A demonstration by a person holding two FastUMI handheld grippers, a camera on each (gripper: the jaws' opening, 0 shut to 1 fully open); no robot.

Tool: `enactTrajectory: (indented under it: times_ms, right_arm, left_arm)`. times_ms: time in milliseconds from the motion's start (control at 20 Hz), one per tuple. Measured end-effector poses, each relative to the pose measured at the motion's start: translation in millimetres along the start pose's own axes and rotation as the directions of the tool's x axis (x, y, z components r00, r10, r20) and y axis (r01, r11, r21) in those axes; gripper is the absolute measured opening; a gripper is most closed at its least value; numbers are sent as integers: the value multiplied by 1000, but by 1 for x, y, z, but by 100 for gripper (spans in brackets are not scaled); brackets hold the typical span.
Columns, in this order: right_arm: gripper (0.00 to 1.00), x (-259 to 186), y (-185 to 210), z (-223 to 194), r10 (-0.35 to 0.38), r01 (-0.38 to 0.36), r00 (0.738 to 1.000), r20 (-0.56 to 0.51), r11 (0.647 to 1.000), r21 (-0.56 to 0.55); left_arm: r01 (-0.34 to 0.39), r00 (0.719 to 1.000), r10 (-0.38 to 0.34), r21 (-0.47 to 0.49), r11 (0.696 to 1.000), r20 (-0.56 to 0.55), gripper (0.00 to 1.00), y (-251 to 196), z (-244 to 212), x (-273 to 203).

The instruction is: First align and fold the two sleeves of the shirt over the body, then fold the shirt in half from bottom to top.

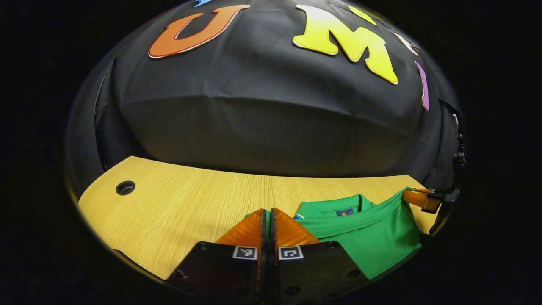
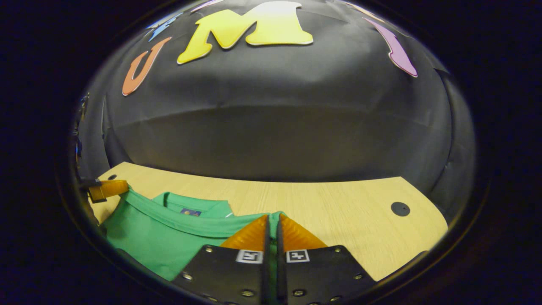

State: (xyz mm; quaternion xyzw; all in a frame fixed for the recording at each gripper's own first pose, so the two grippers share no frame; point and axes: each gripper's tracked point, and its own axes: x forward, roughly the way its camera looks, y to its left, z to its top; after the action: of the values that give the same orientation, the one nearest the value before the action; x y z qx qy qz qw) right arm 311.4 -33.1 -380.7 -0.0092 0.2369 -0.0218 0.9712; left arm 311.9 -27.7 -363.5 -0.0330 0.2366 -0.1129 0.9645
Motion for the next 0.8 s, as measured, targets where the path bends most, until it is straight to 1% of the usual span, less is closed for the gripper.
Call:
enactTrajectory:
  times_ms: [50,150,200,350,500,600,800]
  right_arm:
    - [39,-1,-2,2,-16,16,1000,6,1000,5]
    - [96,1,-3,5,-26,26,1000,14,1000,17]
    - [95,0,-3,3,-27,27,1000,10,1000,16]
    - [95,-11,0,7,-23,23,1000,15,999,23]
    - [95,-33,6,16,-11,10,999,50,1000,16]
    - [95,-55,14,17,7,-8,999,53,1000,13]
    - [96,-113,24,14,15,-15,998,67,1000,-1]
  left_arm:
    - [-23,1000,23,3,1000,10,34,3,-1,7]
    - [-18,1000,18,4,1000,8,95,-1,1,1]
    - [-15,1000,15,7,1000,0,100,-2,-2,3]
    - [-14,1000,14,-14,1000,-22,100,-4,-4,-6]
    - [-22,1000,22,-23,999,-9,100,-3,3,-26]
    - [-25,1000,25,-23,999,4,100,-5,8,-49]
    - [-20,999,20,-12,1000,-25,99,-18,-8,-111]
